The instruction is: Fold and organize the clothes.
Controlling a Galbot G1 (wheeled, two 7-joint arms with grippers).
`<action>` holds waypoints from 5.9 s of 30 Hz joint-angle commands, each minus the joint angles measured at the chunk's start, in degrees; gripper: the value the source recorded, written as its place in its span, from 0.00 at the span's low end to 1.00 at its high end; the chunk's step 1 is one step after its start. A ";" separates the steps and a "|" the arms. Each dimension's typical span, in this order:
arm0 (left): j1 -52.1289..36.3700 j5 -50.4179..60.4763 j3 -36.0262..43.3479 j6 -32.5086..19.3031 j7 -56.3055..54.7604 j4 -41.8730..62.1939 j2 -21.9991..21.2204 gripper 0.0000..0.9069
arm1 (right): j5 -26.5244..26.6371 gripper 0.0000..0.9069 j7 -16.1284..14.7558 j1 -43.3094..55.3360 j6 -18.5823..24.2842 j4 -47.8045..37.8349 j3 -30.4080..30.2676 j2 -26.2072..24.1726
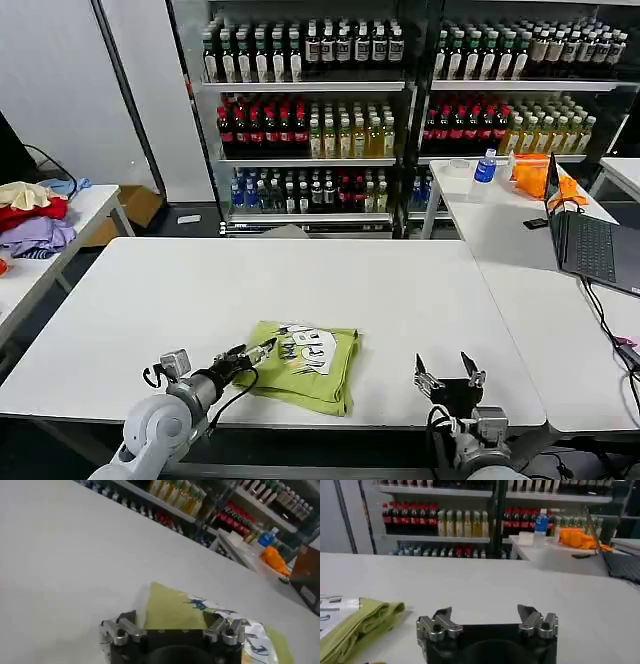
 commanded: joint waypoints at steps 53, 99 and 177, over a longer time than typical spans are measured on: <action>-12.11 -2.62 -26.71 1.59 5.43 0.66 28.87 0.02 | 1.18 1.00 0.02 -1.64 -0.35 5.26 1.30 -0.58; -20.93 22.69 26.23 -12.04 -4.63 8.25 -13.42 1.00 | -0.31 1.00 -0.52 -2.79 3.13 4.00 1.45 -1.19; -2.70 23.94 3.21 -16.55 -7.00 -2.09 3.74 1.00 | -21.78 1.00 -0.53 37.62 28.17 -42.93 -15.99 11.29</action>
